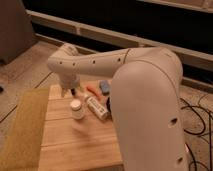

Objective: Place the ceramic cup over the eraser

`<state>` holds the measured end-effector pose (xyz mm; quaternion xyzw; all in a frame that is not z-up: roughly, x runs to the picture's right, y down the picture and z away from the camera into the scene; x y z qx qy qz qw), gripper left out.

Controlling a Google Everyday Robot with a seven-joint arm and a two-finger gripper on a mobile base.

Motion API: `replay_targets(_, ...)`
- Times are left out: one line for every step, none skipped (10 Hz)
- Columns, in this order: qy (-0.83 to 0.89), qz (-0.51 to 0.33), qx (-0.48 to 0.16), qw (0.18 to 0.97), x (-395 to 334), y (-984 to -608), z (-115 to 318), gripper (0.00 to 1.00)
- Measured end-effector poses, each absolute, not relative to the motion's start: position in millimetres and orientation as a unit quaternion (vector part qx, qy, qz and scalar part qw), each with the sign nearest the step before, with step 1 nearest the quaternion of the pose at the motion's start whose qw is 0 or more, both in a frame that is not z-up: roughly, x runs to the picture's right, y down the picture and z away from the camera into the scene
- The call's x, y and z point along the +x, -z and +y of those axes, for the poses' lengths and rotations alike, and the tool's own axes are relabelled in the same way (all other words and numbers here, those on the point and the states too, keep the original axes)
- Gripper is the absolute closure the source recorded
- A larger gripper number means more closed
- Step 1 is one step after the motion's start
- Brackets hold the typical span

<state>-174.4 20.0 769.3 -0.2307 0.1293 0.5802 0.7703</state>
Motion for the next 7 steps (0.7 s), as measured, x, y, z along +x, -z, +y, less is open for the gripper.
replay_targets(-0.580,0.137,-0.232,0.769,-172,-772,23,0.35)
replay_targets(-0.578,0.144,-0.233,0.769,-171,-773,28,0.35)
replay_targets(-0.574,0.152,-0.237,0.769,-172,-774,34,0.35)
replay_targets(-0.569,0.161,-0.243,0.769,-176,-777,42,0.35)
replay_targets(-0.564,0.168,-0.248,0.770,-179,-780,48,0.35)
replay_targets(-0.558,0.173,-0.251,0.772,-181,-784,52,0.35)
replay_targets(-0.553,0.178,-0.254,0.773,-182,-787,55,0.35)
